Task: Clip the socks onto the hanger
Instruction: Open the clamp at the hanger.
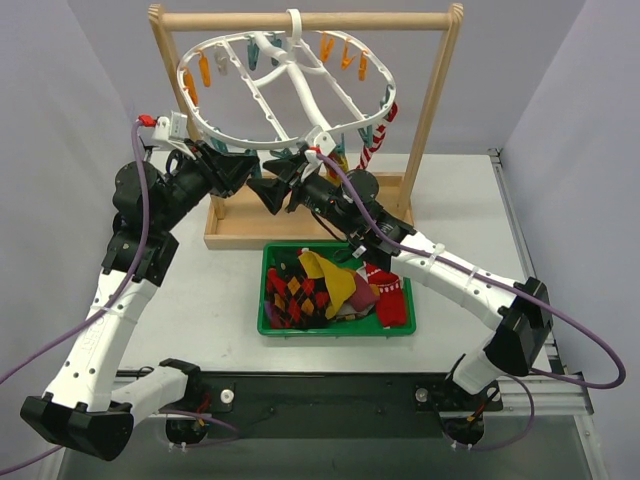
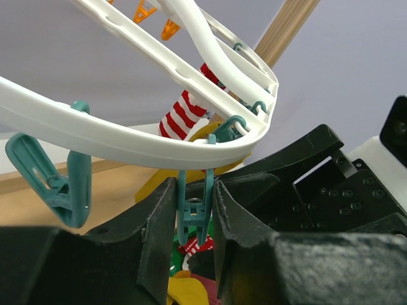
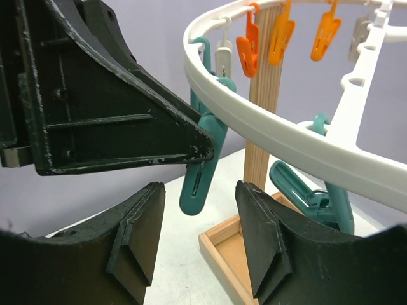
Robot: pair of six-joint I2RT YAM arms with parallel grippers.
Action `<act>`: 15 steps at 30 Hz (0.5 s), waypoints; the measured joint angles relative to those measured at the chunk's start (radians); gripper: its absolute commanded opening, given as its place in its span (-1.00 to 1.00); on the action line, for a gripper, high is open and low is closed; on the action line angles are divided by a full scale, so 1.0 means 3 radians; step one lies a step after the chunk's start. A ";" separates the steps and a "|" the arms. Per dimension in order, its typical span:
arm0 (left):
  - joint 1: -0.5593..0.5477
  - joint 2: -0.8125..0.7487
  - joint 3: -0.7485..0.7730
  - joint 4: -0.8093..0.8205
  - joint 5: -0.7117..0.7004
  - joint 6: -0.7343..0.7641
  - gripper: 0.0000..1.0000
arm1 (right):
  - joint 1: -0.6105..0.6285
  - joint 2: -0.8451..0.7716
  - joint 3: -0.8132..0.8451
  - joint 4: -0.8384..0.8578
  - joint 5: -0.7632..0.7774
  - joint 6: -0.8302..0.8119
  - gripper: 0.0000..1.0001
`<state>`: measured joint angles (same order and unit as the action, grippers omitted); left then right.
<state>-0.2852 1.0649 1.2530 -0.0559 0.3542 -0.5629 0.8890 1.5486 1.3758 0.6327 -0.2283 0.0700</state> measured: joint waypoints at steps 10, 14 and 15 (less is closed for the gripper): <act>-0.0004 -0.0003 0.0000 0.0001 0.0017 -0.0031 -1.00 | -0.0018 0.0070 0.0009 -0.0018 0.0013 0.0028 -0.47; -0.0004 -0.0003 -0.0001 0.0015 0.0005 -0.0032 -1.00 | -0.0013 0.0094 0.0013 0.0024 -0.0019 0.0058 -0.73; -0.0004 -0.0003 -0.0001 0.0019 -0.0008 -0.0031 -1.00 | -0.0013 0.0099 0.0013 0.0036 -0.0018 0.0064 -0.80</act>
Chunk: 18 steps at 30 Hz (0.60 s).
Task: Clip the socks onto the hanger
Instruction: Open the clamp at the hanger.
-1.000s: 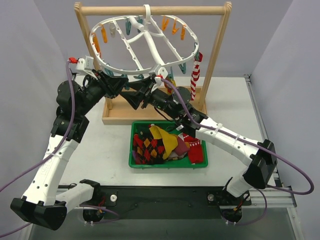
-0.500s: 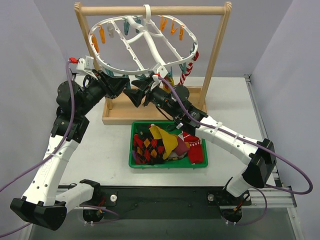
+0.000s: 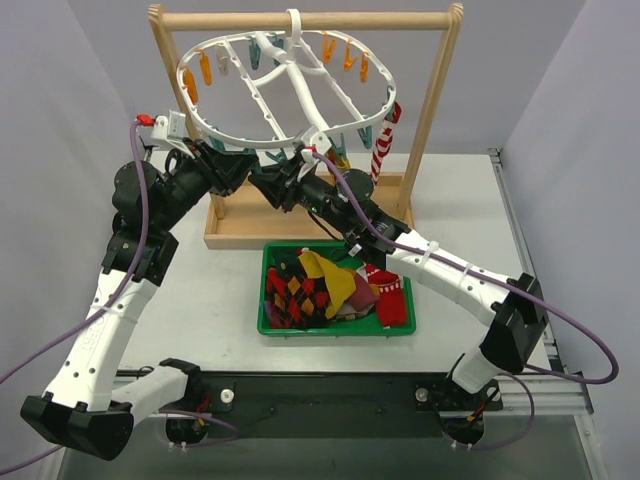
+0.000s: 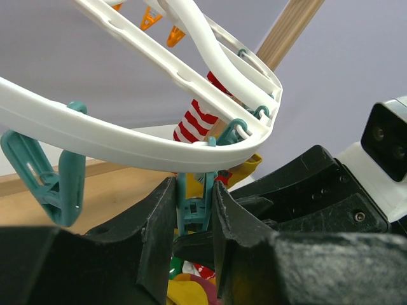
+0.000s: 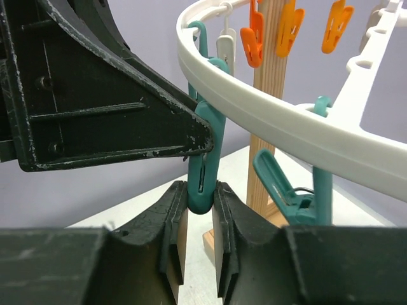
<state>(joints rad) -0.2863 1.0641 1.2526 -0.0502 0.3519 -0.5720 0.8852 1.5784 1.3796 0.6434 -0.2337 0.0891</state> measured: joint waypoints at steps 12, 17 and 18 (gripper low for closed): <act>0.0004 -0.0004 0.0000 0.0047 -0.0013 -0.0062 -0.32 | 0.0000 0.0006 -0.0008 0.0092 0.0018 0.0017 -1.00; 0.0011 -0.0004 0.0000 0.0047 -0.0015 -0.0076 -0.06 | 0.0011 0.0006 -0.0022 0.0117 0.0036 0.0015 -1.00; 0.0015 -0.0004 0.0000 0.0046 -0.0014 -0.0080 0.16 | 0.0017 0.0006 -0.0025 0.0125 0.0045 0.0014 -1.00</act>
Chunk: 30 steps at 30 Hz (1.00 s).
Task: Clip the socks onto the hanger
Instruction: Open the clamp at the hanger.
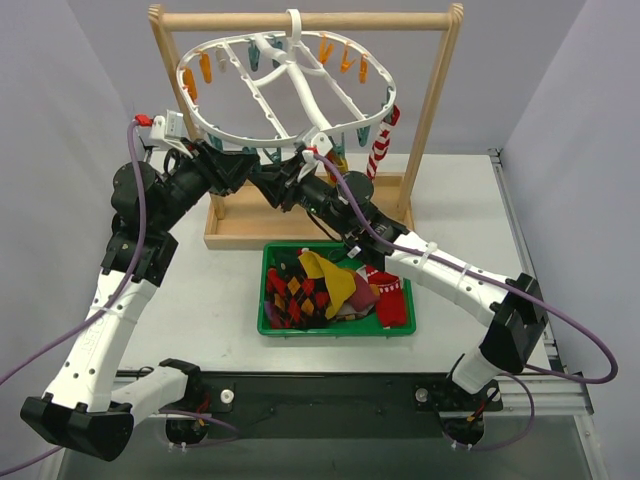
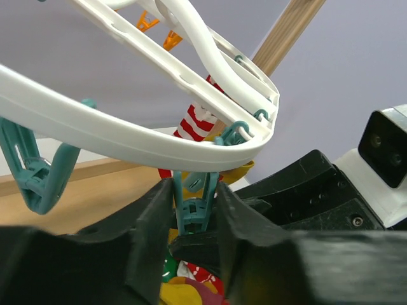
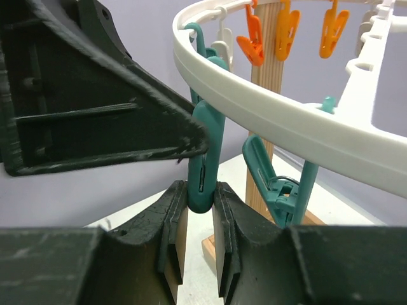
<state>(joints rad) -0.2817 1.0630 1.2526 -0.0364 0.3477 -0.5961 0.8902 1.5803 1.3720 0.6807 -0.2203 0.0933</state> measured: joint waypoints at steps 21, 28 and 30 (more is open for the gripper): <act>0.0013 -0.0046 -0.0042 0.0080 0.0106 -0.0148 -0.01 | 0.0022 0.0003 -0.0042 0.0011 0.0113 -0.0038 -1.00; 0.0013 -0.0083 -0.0051 0.0058 0.0111 -0.0149 0.11 | 0.0043 0.0009 -0.0042 -0.0004 0.0134 -0.0058 -1.00; 0.0014 -0.0108 -0.0055 0.0031 0.0088 -0.0135 0.12 | 0.0047 0.0009 -0.0042 -0.0013 0.0136 -0.0070 -1.00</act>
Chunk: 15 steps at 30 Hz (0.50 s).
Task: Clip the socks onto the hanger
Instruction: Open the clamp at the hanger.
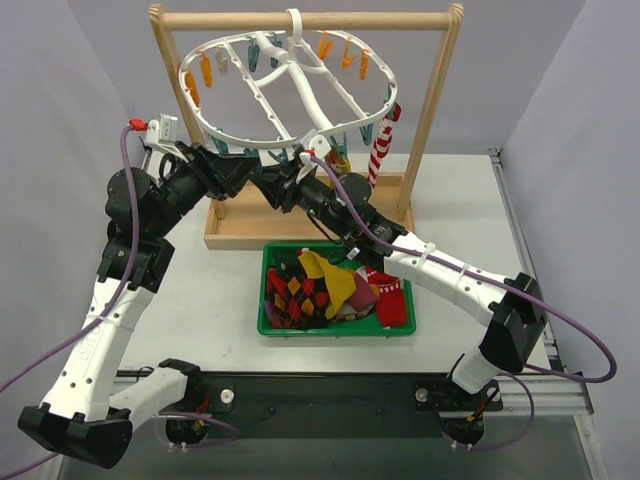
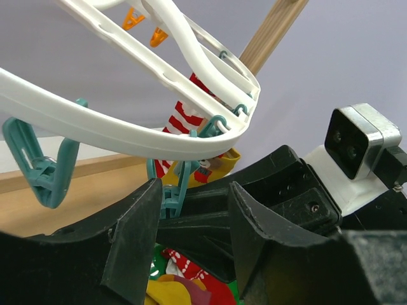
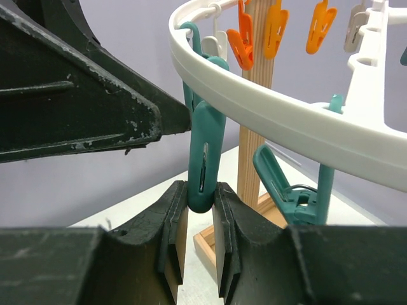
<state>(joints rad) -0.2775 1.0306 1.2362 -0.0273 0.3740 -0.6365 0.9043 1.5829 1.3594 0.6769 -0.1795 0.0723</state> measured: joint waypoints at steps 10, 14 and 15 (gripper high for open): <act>0.0037 -0.0128 0.0001 -0.0205 -0.0090 0.0097 0.13 | -0.0001 0.0000 0.0000 -0.0006 0.0025 -0.0069 -1.00; 0.0045 -0.0136 0.0001 -0.0206 -0.0113 0.0104 0.14 | -0.0001 0.0000 0.0000 -0.0017 0.0025 -0.0069 -1.00; 0.0046 -0.0132 0.0001 -0.0205 -0.0116 0.0106 0.15 | -0.0001 -0.0001 0.0000 -0.0020 0.0025 -0.0069 -1.00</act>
<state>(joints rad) -0.2638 0.9909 1.2366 -0.0887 0.3393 -0.6048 0.9039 1.5826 1.3594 0.6708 -0.1719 0.0517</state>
